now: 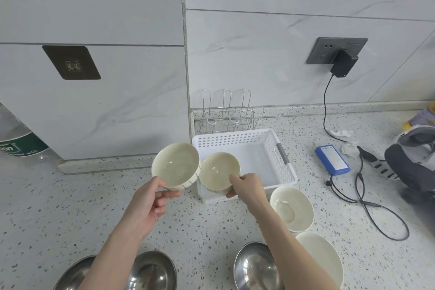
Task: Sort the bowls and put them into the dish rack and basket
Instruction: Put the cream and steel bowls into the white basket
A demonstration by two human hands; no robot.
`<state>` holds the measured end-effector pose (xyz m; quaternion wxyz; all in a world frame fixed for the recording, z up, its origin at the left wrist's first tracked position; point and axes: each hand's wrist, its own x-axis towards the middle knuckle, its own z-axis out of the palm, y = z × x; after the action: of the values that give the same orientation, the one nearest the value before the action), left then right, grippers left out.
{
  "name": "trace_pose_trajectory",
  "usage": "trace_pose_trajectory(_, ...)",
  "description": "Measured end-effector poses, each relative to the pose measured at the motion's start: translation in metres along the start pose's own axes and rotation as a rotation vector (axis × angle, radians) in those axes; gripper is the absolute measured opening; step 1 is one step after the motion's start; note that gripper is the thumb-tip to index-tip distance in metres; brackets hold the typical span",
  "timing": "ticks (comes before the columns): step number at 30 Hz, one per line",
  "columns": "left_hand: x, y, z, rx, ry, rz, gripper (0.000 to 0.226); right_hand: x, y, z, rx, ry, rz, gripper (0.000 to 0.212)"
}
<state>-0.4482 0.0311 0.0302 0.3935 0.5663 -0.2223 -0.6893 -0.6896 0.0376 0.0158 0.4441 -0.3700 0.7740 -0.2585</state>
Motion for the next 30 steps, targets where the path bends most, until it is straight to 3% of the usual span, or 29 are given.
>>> trace_pose_trajectory(14, 0.003, 0.004, -0.003, -0.01, 0.055, -0.028, 0.028, 0.049, -0.027, -0.01, 0.05, -0.013, 0.037, 0.023)
trace_pose_trajectory(17, 0.005, 0.004, -0.006, -0.017, 0.07, -0.032, 0.029, 0.06, -0.034, -0.003, 0.009, -0.058, 0.081, 0.026)
trace_pose_trajectory(24, 0.009, 0.005, -0.012, -0.023, 0.104, -0.041, 0.028, 0.075, -0.036, 0.017, 0.19, -0.142, 0.23, 0.019)
trace_pose_trajectory(30, 0.01, 0.007, -0.009, -0.013, 0.104, -0.036, 0.025, 0.076, -0.03, 0.024, 0.239, -0.192, 0.296, 0.029)
